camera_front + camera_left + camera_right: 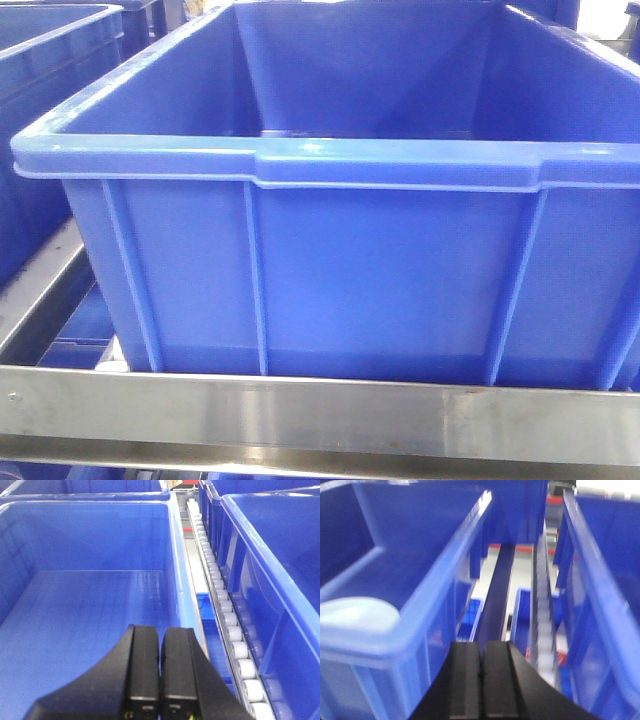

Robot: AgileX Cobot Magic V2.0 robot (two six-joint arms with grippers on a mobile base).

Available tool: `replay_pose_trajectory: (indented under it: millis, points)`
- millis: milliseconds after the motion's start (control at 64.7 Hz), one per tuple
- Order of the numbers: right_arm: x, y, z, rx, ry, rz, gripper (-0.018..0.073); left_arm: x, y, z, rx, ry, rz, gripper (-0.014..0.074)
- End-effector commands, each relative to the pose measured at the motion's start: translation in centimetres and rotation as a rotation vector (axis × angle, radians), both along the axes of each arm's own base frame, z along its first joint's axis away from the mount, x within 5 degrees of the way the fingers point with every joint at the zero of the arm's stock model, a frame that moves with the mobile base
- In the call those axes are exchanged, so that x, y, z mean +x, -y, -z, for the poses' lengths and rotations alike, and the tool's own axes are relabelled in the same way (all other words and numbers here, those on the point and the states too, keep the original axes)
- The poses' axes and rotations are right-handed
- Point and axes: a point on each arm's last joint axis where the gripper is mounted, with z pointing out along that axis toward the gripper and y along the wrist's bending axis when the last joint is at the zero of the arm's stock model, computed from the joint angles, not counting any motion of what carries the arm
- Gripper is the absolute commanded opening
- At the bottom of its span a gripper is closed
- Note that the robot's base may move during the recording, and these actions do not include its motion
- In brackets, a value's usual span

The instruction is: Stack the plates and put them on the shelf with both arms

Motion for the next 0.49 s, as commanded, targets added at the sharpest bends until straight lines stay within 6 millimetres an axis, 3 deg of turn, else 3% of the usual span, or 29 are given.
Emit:
replay_pose_trajectory:
  millis: [0, 93, 479]
  points:
    - [0.0, 0.1, -0.5, 0.036, 0.129, 0.018, 0.0052, 0.2, 0.0, -1.7, -0.024, 0.105, -0.005, 0.0082]
    - [0.2, 0.2, 0.8, 0.035, 0.111, 0.02, 0.0052, 0.2, 0.0, -1.7, -0.024, 0.105, -0.005, 0.0082]
    - [0.2, 0.2, 0.5, 0.008, 0.142, 0.022, 0.0052, 0.2, 0.0, -1.7, -0.024, 0.105, -0.005, 0.0082]
